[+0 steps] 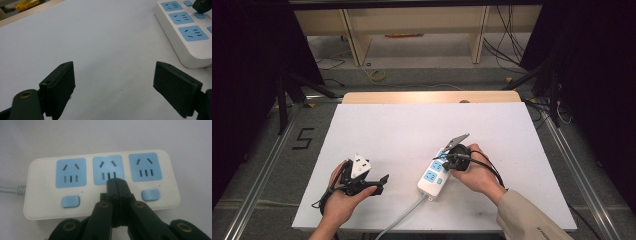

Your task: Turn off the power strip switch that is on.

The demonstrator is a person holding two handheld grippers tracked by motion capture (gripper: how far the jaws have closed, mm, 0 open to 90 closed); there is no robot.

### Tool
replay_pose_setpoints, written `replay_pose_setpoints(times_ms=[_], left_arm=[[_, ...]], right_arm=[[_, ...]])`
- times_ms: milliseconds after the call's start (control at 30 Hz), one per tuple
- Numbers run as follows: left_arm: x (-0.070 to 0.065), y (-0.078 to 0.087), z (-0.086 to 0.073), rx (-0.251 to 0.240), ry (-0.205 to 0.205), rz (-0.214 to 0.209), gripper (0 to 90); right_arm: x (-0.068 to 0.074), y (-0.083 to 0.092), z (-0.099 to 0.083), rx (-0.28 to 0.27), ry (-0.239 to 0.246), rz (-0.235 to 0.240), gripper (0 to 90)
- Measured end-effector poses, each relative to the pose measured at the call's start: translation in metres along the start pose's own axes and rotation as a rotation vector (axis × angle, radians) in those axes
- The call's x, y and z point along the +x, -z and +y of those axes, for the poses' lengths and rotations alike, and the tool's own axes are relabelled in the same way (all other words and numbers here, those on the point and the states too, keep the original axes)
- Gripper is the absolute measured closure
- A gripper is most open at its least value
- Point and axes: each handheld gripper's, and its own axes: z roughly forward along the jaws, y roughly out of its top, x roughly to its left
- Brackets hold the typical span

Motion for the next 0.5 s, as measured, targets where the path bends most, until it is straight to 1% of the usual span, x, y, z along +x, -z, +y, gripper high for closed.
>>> replay_pose_setpoints(times_ms=[333,500], left_arm=[[0.0003,0.0001,-0.0002,0.000,0.000,0.001,17.3],[0.0006,0.0001,-0.0003,0.001,0.001,0.001,17.3]], right_arm=[[0.0002,0.0007,-0.0006,-0.006,0.009,-0.002,90.0],[-0.0003,0.0037,-0.0007,-0.021,0.009,-0.003,90.0]])
